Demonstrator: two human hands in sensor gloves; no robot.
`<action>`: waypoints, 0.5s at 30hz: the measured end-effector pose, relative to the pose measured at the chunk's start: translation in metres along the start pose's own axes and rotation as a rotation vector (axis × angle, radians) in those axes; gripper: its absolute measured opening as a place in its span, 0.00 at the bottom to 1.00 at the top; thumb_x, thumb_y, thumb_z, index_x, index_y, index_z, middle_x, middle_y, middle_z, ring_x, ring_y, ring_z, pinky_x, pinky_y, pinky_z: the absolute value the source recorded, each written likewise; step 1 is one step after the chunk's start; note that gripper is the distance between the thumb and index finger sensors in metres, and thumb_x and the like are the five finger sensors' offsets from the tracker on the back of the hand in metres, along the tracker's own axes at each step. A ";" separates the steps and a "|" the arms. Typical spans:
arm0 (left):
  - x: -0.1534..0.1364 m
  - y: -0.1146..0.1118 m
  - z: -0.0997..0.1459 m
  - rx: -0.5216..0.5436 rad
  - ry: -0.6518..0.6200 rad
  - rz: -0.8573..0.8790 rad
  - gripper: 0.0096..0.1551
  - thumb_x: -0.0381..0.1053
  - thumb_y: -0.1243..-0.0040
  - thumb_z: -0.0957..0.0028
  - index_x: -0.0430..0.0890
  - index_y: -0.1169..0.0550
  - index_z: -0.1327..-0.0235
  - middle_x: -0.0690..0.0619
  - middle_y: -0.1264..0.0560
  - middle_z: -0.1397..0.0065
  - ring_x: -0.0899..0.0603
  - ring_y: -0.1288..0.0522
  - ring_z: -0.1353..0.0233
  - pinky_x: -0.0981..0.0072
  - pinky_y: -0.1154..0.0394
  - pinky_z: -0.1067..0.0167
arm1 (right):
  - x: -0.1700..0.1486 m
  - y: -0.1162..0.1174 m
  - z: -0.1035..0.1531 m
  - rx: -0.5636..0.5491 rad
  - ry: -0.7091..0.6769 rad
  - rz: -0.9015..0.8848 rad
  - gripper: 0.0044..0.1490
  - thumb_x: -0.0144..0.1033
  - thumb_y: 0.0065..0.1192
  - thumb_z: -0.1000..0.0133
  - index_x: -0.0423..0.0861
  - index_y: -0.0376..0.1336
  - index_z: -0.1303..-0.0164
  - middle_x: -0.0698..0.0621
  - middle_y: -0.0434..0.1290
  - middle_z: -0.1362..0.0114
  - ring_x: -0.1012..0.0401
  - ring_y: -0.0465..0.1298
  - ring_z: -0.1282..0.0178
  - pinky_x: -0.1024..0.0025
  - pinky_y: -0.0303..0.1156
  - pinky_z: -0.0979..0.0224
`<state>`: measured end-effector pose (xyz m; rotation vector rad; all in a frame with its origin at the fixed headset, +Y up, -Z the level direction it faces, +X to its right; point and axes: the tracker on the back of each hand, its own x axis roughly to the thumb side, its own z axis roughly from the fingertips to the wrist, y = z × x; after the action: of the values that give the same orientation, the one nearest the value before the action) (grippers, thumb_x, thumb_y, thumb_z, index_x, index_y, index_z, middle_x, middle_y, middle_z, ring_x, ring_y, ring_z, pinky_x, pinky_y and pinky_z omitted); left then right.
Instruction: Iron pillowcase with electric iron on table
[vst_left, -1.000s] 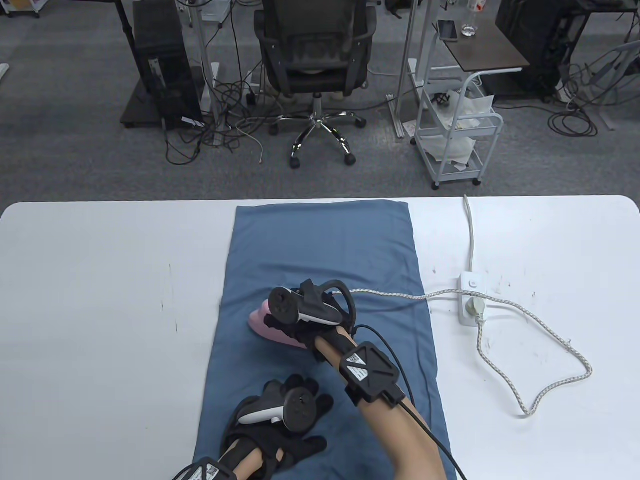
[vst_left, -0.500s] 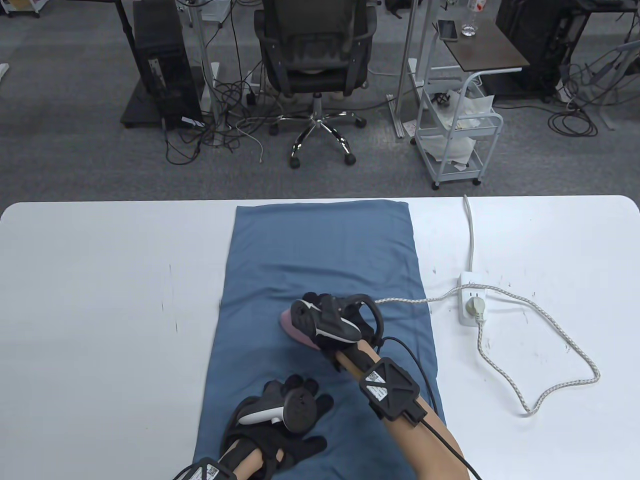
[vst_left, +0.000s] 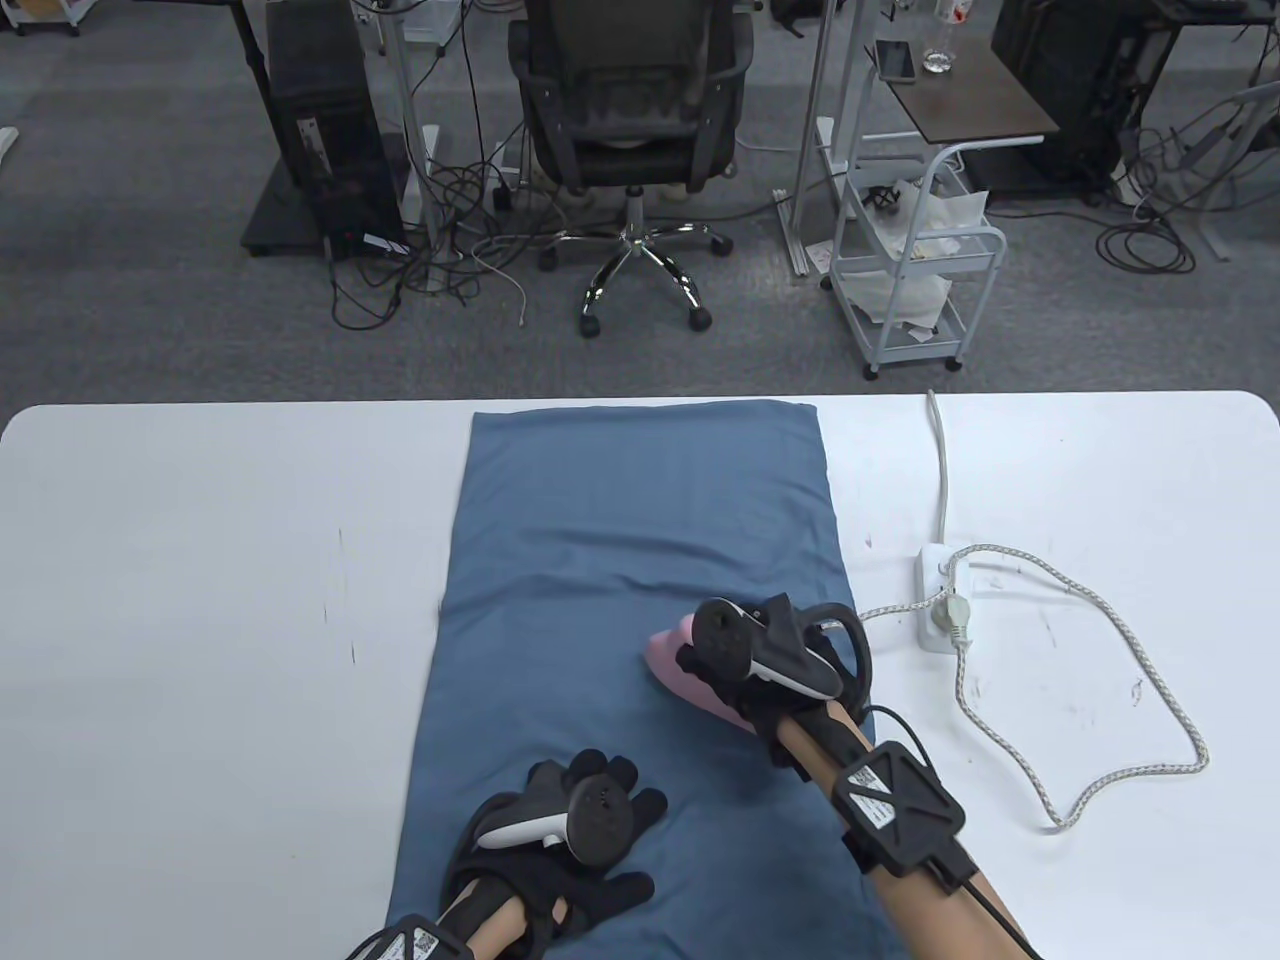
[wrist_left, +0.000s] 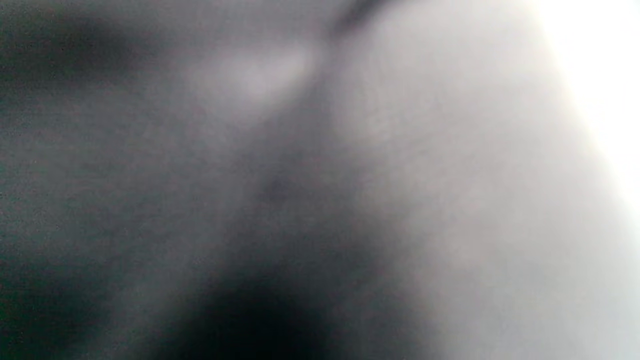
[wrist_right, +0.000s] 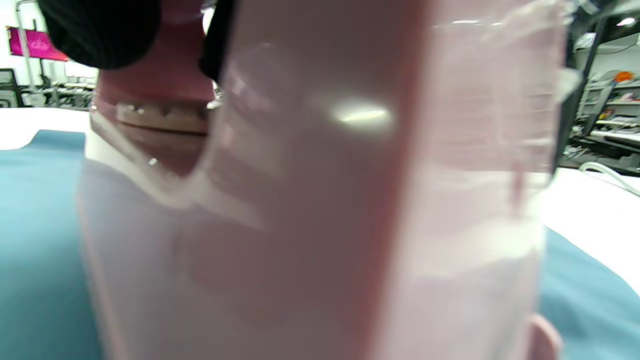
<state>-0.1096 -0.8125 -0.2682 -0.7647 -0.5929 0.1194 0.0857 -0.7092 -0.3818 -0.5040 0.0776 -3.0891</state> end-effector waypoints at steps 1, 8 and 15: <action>0.000 0.000 0.000 0.000 0.000 0.000 0.48 0.73 0.66 0.46 0.65 0.75 0.30 0.55 0.86 0.26 0.39 0.88 0.27 0.32 0.82 0.37 | -0.002 0.002 0.008 0.011 -0.011 0.008 0.40 0.62 0.57 0.49 0.45 0.65 0.35 0.55 0.80 0.57 0.66 0.81 0.67 0.61 0.82 0.48; 0.000 0.000 0.000 0.002 0.001 -0.001 0.47 0.73 0.66 0.46 0.65 0.74 0.30 0.55 0.86 0.26 0.39 0.88 0.26 0.32 0.82 0.37 | -0.016 0.016 0.031 -0.050 0.014 0.074 0.41 0.61 0.57 0.50 0.44 0.65 0.35 0.53 0.80 0.57 0.65 0.81 0.68 0.59 0.82 0.49; 0.000 0.000 0.000 0.001 0.001 0.000 0.48 0.73 0.66 0.46 0.65 0.74 0.30 0.55 0.86 0.26 0.40 0.88 0.26 0.32 0.82 0.37 | -0.062 0.020 -0.003 -0.068 0.290 0.163 0.41 0.61 0.54 0.49 0.43 0.64 0.34 0.54 0.80 0.58 0.65 0.80 0.68 0.60 0.82 0.50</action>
<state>-0.1097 -0.8123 -0.2682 -0.7637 -0.5917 0.1189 0.1438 -0.7282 -0.4051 -0.0439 0.2143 -2.9807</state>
